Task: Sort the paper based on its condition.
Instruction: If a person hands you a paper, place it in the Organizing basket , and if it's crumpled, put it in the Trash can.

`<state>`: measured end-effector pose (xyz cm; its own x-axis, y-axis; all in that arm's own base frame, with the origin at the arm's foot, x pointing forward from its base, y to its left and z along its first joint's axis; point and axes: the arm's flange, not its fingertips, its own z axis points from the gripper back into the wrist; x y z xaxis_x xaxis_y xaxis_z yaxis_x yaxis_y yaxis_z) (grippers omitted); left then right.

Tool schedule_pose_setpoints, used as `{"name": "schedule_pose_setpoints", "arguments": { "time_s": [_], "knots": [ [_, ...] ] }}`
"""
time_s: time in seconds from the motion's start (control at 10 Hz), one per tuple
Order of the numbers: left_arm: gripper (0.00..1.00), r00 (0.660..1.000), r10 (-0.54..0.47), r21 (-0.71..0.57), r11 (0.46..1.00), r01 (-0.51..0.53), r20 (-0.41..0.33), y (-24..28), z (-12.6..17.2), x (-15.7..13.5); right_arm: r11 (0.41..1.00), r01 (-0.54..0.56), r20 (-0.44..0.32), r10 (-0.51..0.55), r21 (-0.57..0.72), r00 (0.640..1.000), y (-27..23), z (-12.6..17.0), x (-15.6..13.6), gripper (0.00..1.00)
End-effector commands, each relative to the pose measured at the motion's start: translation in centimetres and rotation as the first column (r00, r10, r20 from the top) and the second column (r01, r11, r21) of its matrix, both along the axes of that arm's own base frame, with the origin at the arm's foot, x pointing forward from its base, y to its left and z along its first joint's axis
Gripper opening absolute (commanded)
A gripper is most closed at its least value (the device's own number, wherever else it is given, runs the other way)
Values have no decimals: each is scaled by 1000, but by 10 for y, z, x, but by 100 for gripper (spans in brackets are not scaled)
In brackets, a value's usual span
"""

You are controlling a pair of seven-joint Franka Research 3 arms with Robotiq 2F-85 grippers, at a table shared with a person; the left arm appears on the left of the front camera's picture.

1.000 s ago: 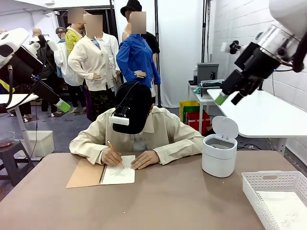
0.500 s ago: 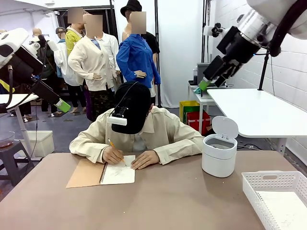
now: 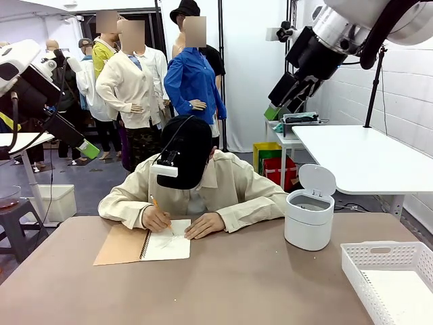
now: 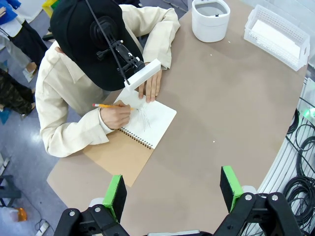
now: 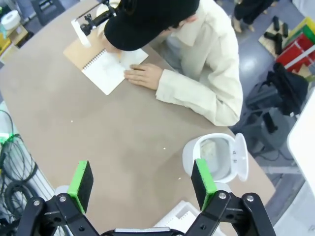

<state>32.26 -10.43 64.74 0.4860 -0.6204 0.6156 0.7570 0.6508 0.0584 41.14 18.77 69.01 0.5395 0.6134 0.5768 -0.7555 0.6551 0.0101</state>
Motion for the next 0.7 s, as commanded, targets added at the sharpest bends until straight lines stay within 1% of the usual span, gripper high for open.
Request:
{"name": "schedule_pose_setpoints", "arguments": {
  "time_s": [0.0, 0.2, 0.3, 0.4, 0.5, 0.6],
  "knots": [
    [100, 1000, -1, -3, 1000, 1, 0, 1, 0, 0, 1000, 23, 17, -23, -16, 1000, 12, 9, -4, 100],
    [100, 1000, -1, -3, 1000, 1, 0, 1, 0, 0, 1000, 27, 0, -27, -8, 1000, 19, 13, -7, 100],
    [100, 1000, -1, -3, 1000, 1, 0, 1, 0, 0, 999, 35, -21, -35, -10, 999, 24, 14, -10, 100],
    [100, 1000, -1, -3, 1000, 1, 0, 1, 0, 0, 999, 6, -55, -7, -31, 998, 22, 13, -8, 100],
    [100, 1000, -1, -3, 1000, 1, 0, 1, 0, 0, 1000, 13, 5, -13, 1, 1000, 18, 12, -10, 100],
    [100, 1000, -1, -3, 1000, 1, 0, 1, 0, 0, 1000, 13, 5, -13, 1, 1000, 18, 12, -10, 100]
  ]
}}
